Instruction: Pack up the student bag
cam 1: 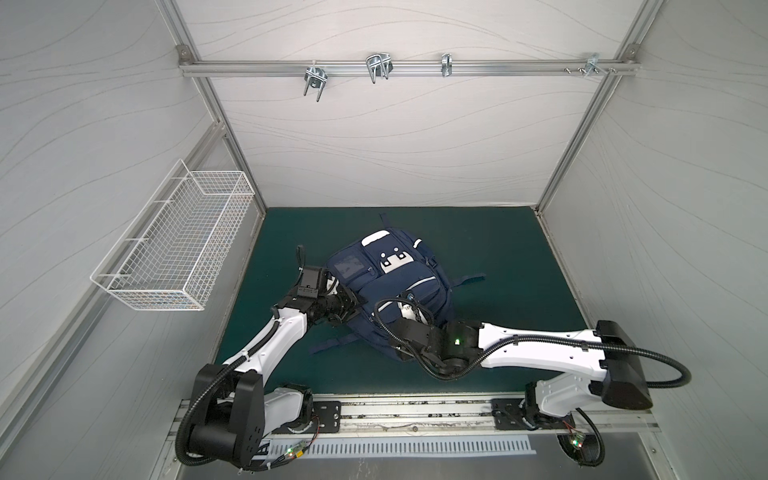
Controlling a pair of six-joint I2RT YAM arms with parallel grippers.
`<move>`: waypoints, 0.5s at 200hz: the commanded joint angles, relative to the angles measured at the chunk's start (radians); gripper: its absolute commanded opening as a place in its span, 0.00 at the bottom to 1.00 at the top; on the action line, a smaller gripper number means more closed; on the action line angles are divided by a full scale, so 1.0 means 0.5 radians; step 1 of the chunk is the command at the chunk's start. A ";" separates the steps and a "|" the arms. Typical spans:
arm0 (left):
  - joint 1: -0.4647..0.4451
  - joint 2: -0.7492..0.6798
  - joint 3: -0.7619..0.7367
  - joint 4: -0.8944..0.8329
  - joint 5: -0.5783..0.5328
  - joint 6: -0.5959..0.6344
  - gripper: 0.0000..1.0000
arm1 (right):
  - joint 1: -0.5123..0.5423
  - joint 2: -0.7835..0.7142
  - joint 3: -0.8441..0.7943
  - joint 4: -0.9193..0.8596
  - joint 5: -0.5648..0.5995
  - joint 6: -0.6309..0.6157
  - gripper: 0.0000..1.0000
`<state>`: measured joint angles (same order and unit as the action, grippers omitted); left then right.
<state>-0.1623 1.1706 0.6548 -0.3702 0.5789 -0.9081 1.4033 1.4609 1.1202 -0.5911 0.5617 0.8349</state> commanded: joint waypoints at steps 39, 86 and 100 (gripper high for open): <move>0.000 -0.231 0.177 -0.182 -0.146 0.122 0.38 | 0.011 -0.032 -0.024 0.027 0.005 0.033 0.66; 0.001 0.038 0.092 0.093 -0.005 0.031 0.36 | 0.013 -0.071 -0.038 0.005 -0.004 0.063 0.66; 0.001 0.065 0.056 0.204 0.040 -0.022 0.37 | 0.013 -0.088 -0.049 0.029 -0.014 0.064 0.65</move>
<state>-0.1623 1.1816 0.7025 -0.3908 0.5419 -0.8757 1.4033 1.4563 1.1057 -0.5835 0.5571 0.8417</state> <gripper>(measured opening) 0.365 0.658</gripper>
